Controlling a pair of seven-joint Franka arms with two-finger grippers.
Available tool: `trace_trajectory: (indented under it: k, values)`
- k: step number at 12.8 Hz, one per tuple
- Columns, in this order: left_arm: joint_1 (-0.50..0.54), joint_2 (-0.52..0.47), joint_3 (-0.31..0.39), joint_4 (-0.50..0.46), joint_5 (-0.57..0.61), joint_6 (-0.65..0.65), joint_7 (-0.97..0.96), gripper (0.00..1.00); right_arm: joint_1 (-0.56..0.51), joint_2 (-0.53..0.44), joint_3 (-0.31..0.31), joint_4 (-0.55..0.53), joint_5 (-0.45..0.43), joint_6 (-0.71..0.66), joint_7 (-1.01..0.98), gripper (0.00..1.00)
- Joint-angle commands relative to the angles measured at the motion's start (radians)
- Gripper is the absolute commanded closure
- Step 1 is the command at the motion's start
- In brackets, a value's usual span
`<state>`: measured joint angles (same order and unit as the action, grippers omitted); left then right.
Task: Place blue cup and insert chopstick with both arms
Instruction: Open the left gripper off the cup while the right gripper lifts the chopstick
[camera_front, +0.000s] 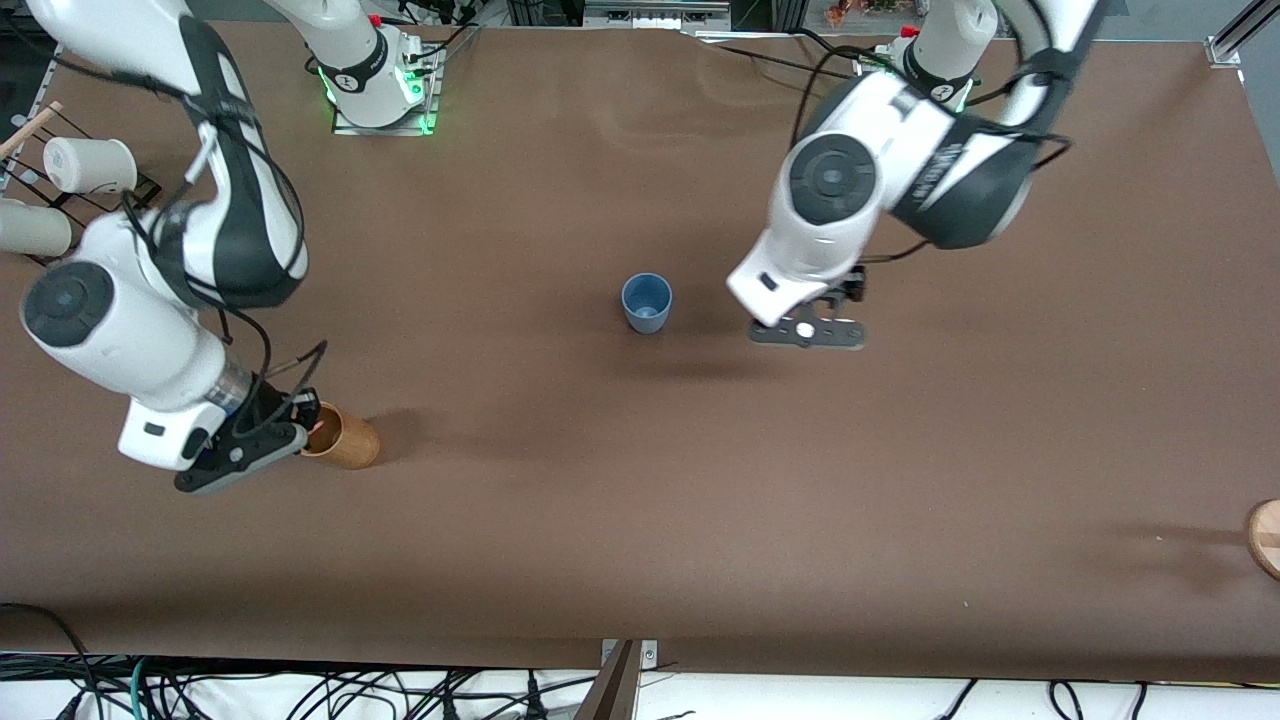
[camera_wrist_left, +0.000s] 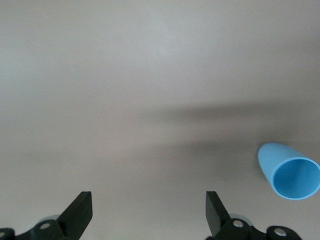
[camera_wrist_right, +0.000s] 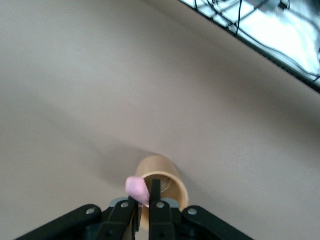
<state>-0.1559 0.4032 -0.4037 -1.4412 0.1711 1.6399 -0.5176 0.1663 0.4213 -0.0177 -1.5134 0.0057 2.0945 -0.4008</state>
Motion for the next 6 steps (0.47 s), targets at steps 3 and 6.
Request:
trace_trajectory:
  k: [3,6]
  values:
    - [0.147,-0.189,0.067,-0.052,-0.001,-0.034,0.285,0.00,0.031,-0.104,0.087,0.030,-0.010,-0.106,0.011,1.00]
    - [0.136,-0.363,0.212,-0.232,-0.033,-0.023,0.478,0.00,0.158,-0.096,0.085,0.059,-0.006,-0.149,0.260,1.00]
